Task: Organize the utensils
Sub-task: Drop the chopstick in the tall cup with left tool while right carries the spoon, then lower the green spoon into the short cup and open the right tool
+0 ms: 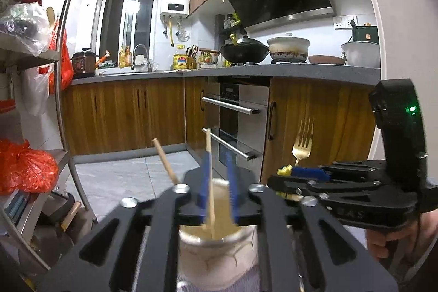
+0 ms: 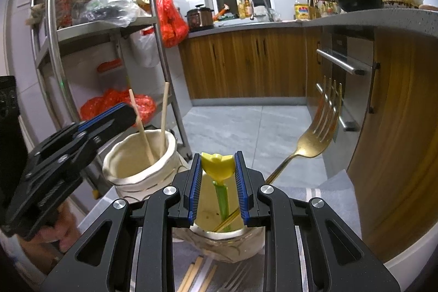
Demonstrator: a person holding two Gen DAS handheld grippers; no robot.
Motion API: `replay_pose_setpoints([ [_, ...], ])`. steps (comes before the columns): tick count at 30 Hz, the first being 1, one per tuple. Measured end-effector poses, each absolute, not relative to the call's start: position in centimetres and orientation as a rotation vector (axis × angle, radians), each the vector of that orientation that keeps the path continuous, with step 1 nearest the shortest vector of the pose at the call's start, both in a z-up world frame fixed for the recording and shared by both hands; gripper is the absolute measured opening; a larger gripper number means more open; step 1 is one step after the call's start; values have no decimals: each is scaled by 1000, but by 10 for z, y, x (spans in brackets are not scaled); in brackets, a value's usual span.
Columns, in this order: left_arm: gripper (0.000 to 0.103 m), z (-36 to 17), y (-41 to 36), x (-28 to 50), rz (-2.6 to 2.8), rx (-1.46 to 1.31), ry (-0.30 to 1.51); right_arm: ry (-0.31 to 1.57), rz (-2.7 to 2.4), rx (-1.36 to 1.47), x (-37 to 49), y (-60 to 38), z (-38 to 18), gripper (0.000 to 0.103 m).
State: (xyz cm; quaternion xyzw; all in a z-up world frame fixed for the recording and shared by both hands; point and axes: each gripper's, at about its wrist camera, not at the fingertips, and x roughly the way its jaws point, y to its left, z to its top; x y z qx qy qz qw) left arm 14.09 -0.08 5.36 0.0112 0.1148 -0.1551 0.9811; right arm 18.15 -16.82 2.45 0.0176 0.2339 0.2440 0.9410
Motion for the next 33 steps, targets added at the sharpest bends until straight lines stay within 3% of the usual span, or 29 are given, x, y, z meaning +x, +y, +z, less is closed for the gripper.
replay_pose_setpoints([
  [5,30,50,9,124,-288,3,246,426,475,36,183,-164,20,25],
  [11,33,43,19,120,-299,-35,263,437,448,12,189,-155,15,29],
  [16,35,38,18,120,-311,-30,280,402,451,21,185,-157,18,50],
  [21,45,37,21,118,-310,-45,276,360,461,36,176,-162,26,74],
  [25,66,40,21,115,-300,-44,261,301,471,57,163,-173,37,93],
  [33,97,46,23,105,-248,-47,220,175,425,91,138,-195,62,98],
])
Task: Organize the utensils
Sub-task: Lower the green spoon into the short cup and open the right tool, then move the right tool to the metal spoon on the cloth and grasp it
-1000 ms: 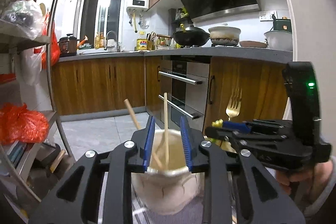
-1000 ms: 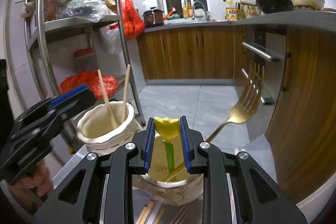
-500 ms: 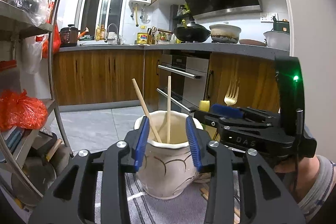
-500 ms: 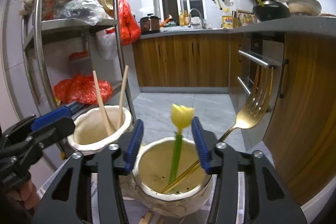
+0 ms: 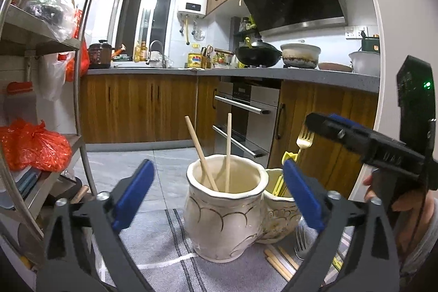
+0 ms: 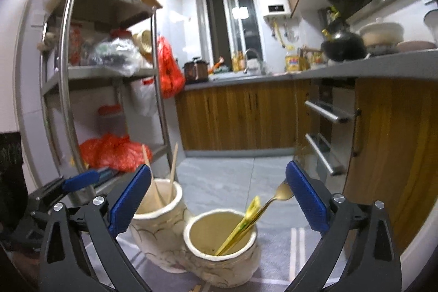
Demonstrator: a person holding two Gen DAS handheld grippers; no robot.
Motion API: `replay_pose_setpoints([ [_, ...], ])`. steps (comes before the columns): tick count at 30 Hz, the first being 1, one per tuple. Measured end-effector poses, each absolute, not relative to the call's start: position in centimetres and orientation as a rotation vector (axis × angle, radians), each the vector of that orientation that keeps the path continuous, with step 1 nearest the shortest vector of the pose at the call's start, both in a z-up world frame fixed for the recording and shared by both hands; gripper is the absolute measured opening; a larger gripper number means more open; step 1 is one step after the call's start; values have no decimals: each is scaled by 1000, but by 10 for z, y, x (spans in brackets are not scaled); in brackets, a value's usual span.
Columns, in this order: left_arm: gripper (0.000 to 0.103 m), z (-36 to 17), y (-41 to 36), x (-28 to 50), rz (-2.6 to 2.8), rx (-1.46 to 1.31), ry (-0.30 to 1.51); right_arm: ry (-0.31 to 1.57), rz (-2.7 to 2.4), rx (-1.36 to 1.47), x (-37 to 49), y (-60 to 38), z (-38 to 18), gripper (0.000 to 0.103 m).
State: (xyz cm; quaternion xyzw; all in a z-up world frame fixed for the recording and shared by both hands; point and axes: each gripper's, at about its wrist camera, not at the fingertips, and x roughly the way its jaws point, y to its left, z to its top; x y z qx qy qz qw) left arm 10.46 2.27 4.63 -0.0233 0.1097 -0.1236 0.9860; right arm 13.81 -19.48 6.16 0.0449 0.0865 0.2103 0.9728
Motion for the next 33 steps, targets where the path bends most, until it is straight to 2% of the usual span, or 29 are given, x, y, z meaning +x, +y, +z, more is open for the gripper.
replay_pose_setpoints([
  [16,97,51,27,63,-202,-34,219,150,395,24,98,-194,74,98],
  [33,97,29,5,34,-232,19,294,212,346,-31,64,-212,50,98],
])
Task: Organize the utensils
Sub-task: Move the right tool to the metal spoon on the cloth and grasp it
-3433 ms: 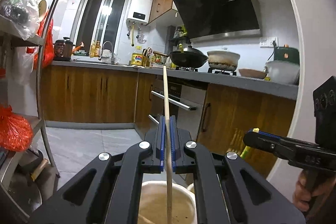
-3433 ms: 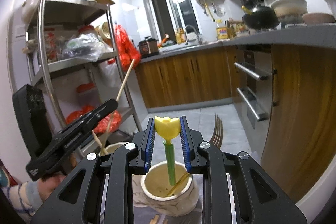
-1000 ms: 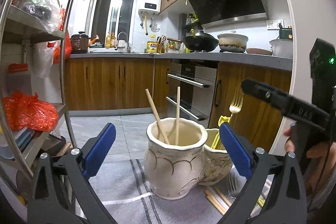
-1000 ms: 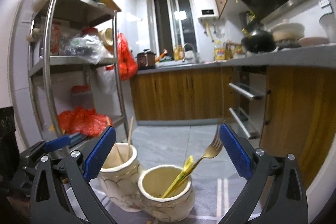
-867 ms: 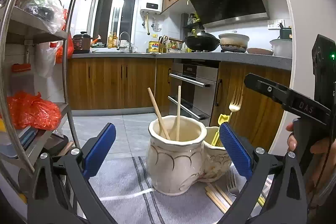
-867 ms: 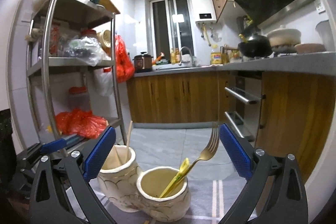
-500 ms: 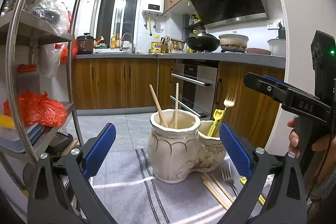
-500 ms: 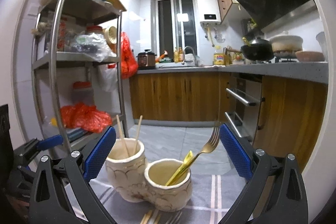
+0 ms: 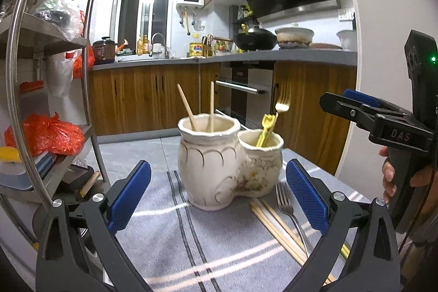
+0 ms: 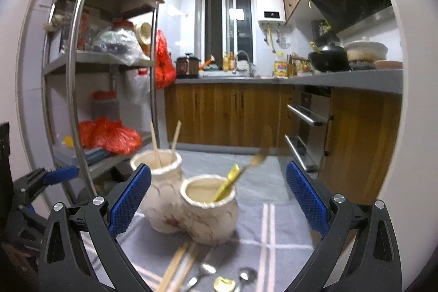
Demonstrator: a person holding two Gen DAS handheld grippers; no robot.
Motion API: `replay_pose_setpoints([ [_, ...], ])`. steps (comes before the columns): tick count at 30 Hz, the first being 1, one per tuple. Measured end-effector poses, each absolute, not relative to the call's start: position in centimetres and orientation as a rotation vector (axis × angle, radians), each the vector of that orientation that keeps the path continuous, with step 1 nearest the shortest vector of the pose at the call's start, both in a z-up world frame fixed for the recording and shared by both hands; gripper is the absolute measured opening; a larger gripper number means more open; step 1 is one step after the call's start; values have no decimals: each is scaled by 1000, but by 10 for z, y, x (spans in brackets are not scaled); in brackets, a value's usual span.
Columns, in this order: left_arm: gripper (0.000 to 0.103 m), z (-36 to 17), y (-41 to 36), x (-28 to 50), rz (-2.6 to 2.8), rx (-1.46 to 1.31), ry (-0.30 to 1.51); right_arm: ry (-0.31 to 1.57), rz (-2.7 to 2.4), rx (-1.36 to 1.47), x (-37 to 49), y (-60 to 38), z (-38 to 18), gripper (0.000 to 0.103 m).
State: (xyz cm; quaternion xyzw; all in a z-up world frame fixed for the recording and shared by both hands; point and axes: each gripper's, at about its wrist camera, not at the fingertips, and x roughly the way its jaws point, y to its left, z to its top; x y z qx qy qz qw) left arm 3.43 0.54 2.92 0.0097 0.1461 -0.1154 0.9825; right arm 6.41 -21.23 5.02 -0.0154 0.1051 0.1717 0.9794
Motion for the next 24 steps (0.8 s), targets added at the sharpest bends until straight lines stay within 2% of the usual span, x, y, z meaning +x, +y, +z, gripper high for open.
replay_pose_setpoints([
  [11,97,7,-4,41,-256,21,404,395,259,-38,67,-234,18,98],
  [17,97,0,-2,47,-264,10,453,619,217,-2,83,-240,-15,98],
  [24,97,-5,-5,48,-288,30,477,753,193,-2,94,-236,-38,95],
])
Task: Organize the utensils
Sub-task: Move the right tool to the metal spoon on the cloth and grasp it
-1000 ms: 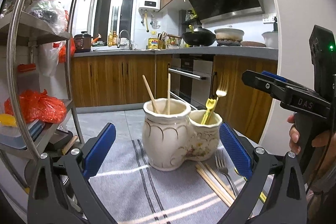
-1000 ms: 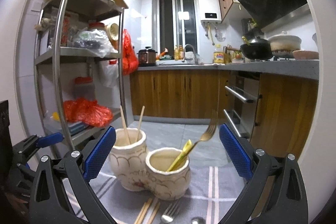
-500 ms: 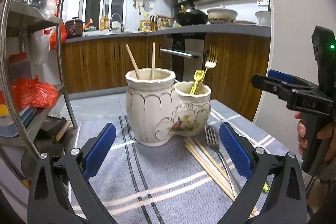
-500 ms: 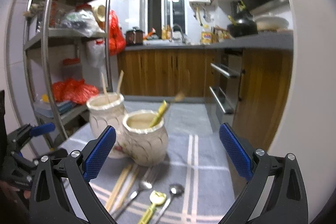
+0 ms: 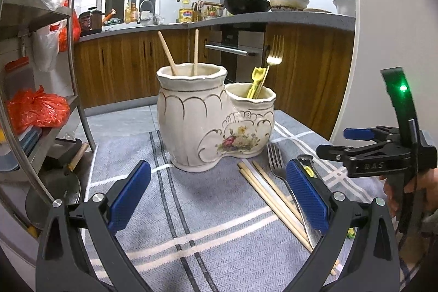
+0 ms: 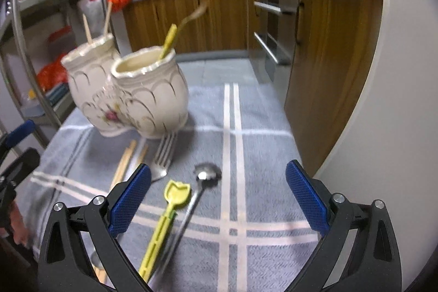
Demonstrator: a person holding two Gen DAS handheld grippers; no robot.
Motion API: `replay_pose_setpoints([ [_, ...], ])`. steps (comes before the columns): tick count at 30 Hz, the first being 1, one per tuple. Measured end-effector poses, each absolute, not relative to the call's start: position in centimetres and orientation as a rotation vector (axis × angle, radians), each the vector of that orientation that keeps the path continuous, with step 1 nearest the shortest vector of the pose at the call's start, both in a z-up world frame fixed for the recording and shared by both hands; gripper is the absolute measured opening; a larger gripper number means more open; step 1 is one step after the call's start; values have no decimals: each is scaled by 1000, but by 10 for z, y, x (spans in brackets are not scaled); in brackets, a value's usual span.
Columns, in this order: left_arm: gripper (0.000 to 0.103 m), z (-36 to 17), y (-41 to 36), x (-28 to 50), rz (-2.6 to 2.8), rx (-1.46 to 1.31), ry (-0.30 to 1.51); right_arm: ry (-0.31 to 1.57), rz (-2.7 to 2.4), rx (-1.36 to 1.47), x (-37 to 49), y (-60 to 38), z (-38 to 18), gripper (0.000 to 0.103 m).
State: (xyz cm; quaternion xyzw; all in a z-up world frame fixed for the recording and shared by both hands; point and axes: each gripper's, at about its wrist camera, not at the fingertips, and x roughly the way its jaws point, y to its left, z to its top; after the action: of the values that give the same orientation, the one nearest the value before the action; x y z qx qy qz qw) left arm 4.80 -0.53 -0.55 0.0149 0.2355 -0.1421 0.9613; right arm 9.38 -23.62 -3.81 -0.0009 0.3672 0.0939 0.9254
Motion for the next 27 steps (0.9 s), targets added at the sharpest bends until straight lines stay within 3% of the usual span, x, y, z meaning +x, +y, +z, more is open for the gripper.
replay_pose_setpoints([
  [1,97,-7,-6,48,-290,32,482,762,196,-9,94,-235,-40,91],
  [5,97,-10,-10,50,-297,44,498,823,224,-29,98,-226,-49,56],
  [8,97,-10,-11,49,-300,50,495,846,242,-34,98,-222,-51,38],
  [11,97,-10,-11,50,-301,50,497,859,253,-31,99,-221,-53,29],
  [15,97,-10,-11,50,-299,48,497,891,272,-14,101,-221,-56,23],
  [27,97,-11,-15,50,-305,67,507,902,284,18,118,-222,-61,22],
])
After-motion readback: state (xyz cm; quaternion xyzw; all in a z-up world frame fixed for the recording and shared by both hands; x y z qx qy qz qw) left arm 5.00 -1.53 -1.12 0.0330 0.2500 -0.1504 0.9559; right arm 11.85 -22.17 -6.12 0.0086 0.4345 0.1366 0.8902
